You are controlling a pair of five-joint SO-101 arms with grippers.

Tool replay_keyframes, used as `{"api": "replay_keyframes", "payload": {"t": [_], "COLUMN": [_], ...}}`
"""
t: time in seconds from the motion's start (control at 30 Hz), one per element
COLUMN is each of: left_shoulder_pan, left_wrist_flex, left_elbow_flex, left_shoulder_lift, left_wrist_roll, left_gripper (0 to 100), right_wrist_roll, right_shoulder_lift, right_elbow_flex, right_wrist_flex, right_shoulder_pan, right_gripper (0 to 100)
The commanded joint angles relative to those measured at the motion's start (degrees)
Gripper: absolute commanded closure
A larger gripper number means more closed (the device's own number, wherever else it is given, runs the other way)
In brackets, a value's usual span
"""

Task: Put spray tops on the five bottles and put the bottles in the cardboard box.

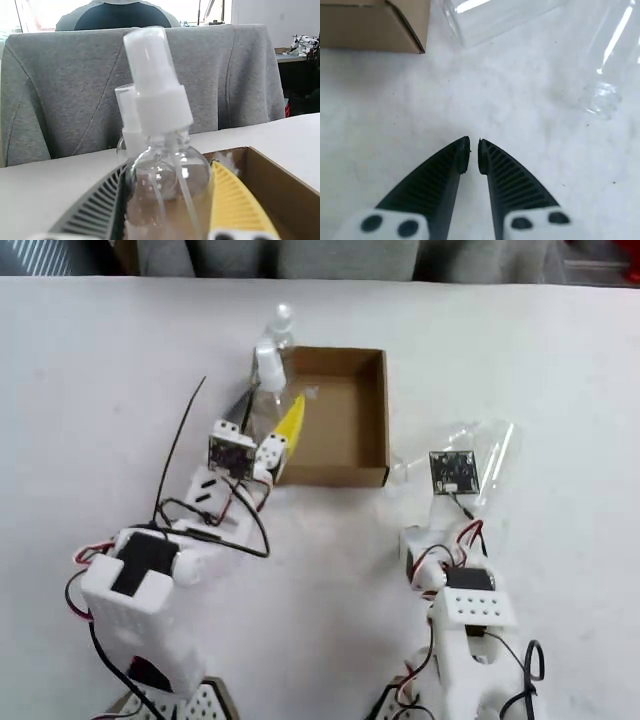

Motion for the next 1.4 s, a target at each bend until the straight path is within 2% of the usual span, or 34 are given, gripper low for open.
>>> {"api": "replay_keyframes", "payload": {"t": [0.0, 0.7, 0.77, 0.93, 1.0, 1.37], "left_shoulder_pan": [0.48, 1.01, 0.75, 0.57, 0.48, 0.40], "left_wrist_flex": [-1.32, -1.67, -1.67, -1.23, -1.23, -1.76], "left_elbow_flex": [-0.09, 5.36, 5.36, 5.45, 5.63, 7.38], "left_shoulder_lift": [-0.40, -0.48, -0.48, -0.48, -0.48, -1.10], "left_wrist_roll": [-1.14, -0.79, -0.70, 2.46, 3.25, 3.25], "left_gripper": [92, 91, 88, 70, 66, 66], "right_wrist_roll": [0.70, 0.70, 0.70, 0.70, 0.70, 0.70], "right_shoulder_lift": [-1.45, -1.45, -1.45, -1.36, -1.36, -1.36], "right_elbow_flex": [-0.35, -0.35, -0.35, -0.35, -0.35, -0.35], "right_wrist_flex": [-0.57, -0.57, -0.57, -0.75, -0.75, -0.75], "right_shoulder_pan": [0.84, 0.92, 0.92, 0.84, 0.84, 0.75], "right_gripper": [98.1, 98.1, 98.1, 98.1, 98.1, 98.1]}}
